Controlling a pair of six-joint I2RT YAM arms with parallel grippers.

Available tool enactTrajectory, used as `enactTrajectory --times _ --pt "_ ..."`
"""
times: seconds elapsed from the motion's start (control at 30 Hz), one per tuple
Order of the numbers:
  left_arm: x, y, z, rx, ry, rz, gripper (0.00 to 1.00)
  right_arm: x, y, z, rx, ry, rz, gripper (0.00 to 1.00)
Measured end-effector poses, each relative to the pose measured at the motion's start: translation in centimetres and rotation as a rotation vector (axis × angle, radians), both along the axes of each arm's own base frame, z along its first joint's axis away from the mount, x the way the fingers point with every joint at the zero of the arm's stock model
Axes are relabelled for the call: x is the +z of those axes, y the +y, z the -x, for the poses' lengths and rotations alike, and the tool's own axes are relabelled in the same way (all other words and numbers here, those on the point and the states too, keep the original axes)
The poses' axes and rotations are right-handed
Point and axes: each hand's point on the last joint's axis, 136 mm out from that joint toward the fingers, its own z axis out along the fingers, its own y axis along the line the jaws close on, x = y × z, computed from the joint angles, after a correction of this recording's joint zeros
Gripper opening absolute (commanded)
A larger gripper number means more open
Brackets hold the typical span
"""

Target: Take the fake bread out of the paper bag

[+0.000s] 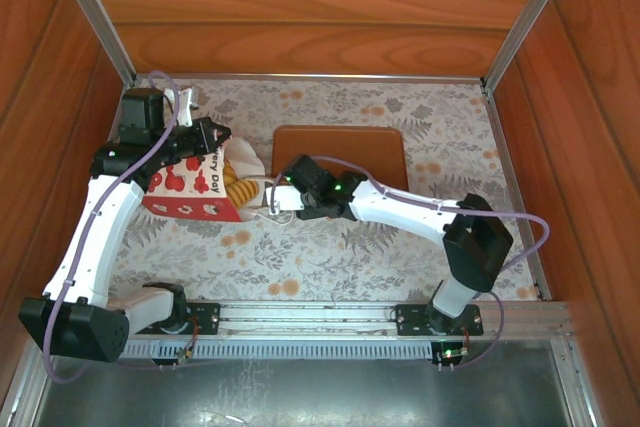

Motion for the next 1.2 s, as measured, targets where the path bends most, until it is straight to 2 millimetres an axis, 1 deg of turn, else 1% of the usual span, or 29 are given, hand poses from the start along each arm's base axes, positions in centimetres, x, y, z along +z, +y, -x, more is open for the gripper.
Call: enactTrajectory --times 0.13,0.37,0.57,0.7,0.87,0.9,1.03,1.1,1.2 --pt "0.0 0.0 0.0 0.000 0.000 0.000 0.00 -1.0 0.1 -0.1 0.010 0.000 0.033 0.56" --pt "0.0 0.0 0.0 -0.001 0.000 0.001 0.00 -1.0 1.0 -0.9 0.014 -0.028 0.040 0.58" --pt "0.0 0.0 0.0 -0.001 0.000 0.001 0.00 -0.7 1.8 -0.9 0.025 -0.043 0.023 0.57" --pt "0.0 0.0 0.0 -0.002 0.000 0.002 0.00 -0.9 2.4 -0.8 0.031 -0.044 0.016 0.51" --pt "0.0 -0.1 0.0 -0.003 0.001 0.003 0.00 -0.7 2.5 -0.9 0.016 -0.039 0.007 0.45" --pt "0.0 -0.1 0.0 -0.003 0.001 0.003 0.00 -0.7 2.5 -0.9 0.010 -0.036 0.005 0.44" --pt "0.0 0.0 0.0 -0.003 0.001 0.002 0.00 -0.6 2.1 -0.7 -0.020 -0.013 0.005 0.45" --pt "0.0 0.0 0.0 -0.003 0.001 0.002 0.00 -0.3 1.4 -0.3 -0.043 0.004 0.009 0.45" --pt "0.0 0.0 0.0 -0.002 0.001 0.002 0.00 0.8 0.0 0.4 -0.088 0.031 0.010 0.45"
